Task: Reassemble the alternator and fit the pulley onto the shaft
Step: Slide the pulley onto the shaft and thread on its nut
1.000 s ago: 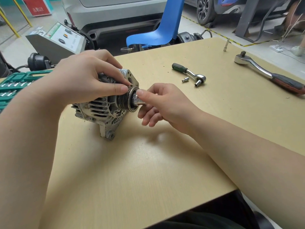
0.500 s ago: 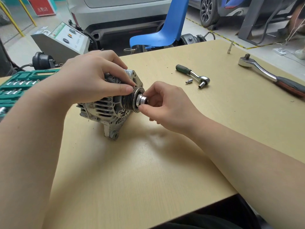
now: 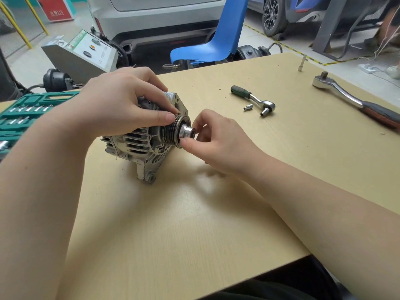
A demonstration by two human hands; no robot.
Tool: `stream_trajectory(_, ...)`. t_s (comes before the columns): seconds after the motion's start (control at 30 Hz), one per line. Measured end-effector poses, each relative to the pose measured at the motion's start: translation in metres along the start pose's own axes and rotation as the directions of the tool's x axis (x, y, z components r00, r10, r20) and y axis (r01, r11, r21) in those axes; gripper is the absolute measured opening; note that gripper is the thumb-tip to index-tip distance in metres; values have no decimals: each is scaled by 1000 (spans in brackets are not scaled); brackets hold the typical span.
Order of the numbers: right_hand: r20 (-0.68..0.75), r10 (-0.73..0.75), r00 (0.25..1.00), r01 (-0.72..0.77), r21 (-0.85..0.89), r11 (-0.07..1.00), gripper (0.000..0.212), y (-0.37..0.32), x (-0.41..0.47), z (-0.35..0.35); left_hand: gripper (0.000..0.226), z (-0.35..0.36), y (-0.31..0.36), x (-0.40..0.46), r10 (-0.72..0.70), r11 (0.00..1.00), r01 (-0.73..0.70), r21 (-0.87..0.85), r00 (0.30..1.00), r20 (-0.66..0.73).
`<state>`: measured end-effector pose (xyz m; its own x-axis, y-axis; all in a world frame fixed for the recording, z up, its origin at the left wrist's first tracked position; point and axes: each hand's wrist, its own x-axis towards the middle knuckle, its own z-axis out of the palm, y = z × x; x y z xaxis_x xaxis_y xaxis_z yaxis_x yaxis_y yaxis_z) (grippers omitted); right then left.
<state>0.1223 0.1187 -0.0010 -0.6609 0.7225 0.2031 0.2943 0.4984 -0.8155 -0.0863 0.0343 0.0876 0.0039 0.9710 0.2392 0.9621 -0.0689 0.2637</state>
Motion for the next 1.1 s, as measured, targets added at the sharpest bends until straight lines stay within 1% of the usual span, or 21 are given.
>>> stream_trajectory(0.1, 19, 5, 1000, -5, 0, 1000, 27, -1, -1, 0, 36, 0, -1, 0, 4, 1000, -4, 0, 1000, -2)
stream_trajectory(0.2, 81, 72, 994, -76, 55, 996, 45, -1, 0, 0, 36, 0, 0, 0, 2, 1000, -2, 8, 1000, 1)
stream_trajectory(0.27, 86, 85, 993, -90, 56, 994, 50, 0, 1, 0, 36, -1, 0, 0, 4, 1000, -4, 11, 1000, 6)
stream_trajectory(0.37, 37, 57, 998, -57, -18, 998, 39, 1, 0, 1, 37, -1, 0, 0, 0, 1000, 0, 4, 1000, 4)
stream_trajectory(0.43, 16, 23, 1000, -23, -35, 999, 35, 1, -1, 3, 37, 0, 1, 0, -2, 1000, 2, 3, 1000, 5)
stream_trajectory(0.5, 25, -2, 1000, 3, -32, 999, 32, 2, 0, 3, 37, -1, 1, 0, -3, 1000, 3, 6, 1000, 3)
stream_trajectory(0.57, 80, 30, 996, -33, 34, 999, 38, 1, 1, 3, 37, -1, 1, 0, -5, 1000, 5, 5, 1000, 1)
stream_trajectory(0.67, 203, 170, 964, -218, 245, 945, 51, -1, 2, 2, 37, 0, 1, 0, -9, 1000, 9, 2, 1000, 2)
stream_trajectory(0.7, 219, 196, 956, -252, 271, 929, 54, -2, 2, 1, 37, 0, 1, 0, -8, 1000, 8, 4, 1000, 2)
stream_trajectory(0.73, 202, 195, 960, -242, 243, 939, 54, -2, 2, 1, 37, 0, 1, 0, -6, 1000, 6, 6, 1000, 2)
stream_trajectory(0.8, 95, 131, 987, -137, 64, 988, 50, 1, 2, 3, 37, 0, 1, 0, -8, 1000, 8, 7, 1000, 1)
stream_trajectory(0.83, 43, 88, 995, -87, -28, 996, 47, 1, 2, 4, 37, 0, 1, 0, -10, 1000, 10, 6, 1000, 1)
stream_trajectory(0.87, 14, 59, 998, -58, -81, 995, 44, 3, 2, 4, 37, 0, 1, 0, -11, 1000, 11, 6, 1000, 0)
stream_trajectory(0.9, 13, 44, 999, -42, -91, 995, 42, 4, 2, 5, 37, 0, 1, 0, -12, 1000, 12, 7, 1000, -2)
stream_trajectory(0.93, 32, 43, 999, -42, -54, 998, 42, 3, 2, 6, 37, 0, 1, 0, -14, 1000, 14, 10, 1000, -2)
stream_trajectory(0.97, 66, 68, 996, -70, 30, 997, 44, 2, 2, 8, 38, 0, 1, 0, -16, 1000, 16, 15, 1000, 0)
stream_trajectory(1.0, 117, 120, 986, -137, 151, 979, 47, 1, 3, 8, 38, 0, 1, 0, -17, 1000, 17, 19, 1000, 2)
stream_trajectory(1.03, 189, 189, 964, -238, 283, 929, 50, -1, 3, 9, 39, 0, 1, 0, -18, 1000, 18, 21, 1000, 4)
stream_trajectory(1.07, 264, 255, 930, -343, 378, 860, 53, -2, 3, 7, 39, 0, 1, 0, -20, 1000, 20, 20, 1000, 4)
stream_trajectory(1.1, 313, 295, 903, -410, 419, 810, 56, -3, 2, 6, 39, 0, 0, 0, -21, 1000, 21, 19, 1000, 4)
